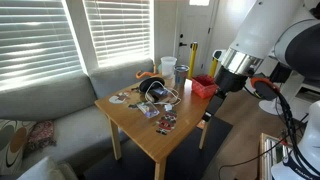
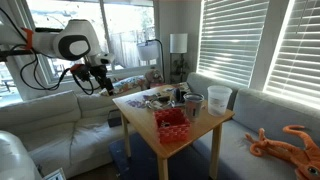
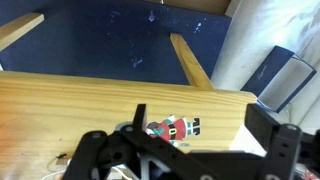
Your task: Pick up the topmost wooden block from the table and place it standing vertically upwards on the table
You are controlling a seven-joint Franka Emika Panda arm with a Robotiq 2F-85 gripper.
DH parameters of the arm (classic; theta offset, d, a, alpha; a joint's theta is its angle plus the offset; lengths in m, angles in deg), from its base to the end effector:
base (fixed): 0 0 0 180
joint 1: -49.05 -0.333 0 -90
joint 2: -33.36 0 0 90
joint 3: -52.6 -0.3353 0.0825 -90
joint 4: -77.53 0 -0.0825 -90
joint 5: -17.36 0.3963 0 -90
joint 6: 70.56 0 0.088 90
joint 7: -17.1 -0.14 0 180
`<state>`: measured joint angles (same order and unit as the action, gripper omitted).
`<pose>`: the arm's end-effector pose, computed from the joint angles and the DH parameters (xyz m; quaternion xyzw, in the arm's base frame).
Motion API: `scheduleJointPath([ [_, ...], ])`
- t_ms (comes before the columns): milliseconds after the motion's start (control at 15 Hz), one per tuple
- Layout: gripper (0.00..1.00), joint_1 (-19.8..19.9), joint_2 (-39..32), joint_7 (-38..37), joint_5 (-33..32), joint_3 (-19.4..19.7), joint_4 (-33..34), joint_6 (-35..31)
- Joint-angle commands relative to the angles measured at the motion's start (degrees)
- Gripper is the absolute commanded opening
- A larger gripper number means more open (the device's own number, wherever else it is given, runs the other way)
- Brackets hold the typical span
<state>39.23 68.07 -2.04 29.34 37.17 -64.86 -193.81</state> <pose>0.3591 0.1917 0.4931 -0.9914 0.0060 -0.1143 0.0635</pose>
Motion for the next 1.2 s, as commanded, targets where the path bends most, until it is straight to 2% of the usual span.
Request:
scheduleJointPath([
  [0,1.00,-0.19,-0.04,-0.11,-0.17,0.19,0.14,0.17],
  [733,1.00,-0.19,-0.04,-0.11,-0.17,0.20,0.15,0.17],
  [800,1.00,0.83,-0.59,-1.76,-0.59,-0.03,0.69,0.12],
  [1133,1.00,9.20,-7.13,-4.47,-7.38,1.31,5.07,-9.97],
])
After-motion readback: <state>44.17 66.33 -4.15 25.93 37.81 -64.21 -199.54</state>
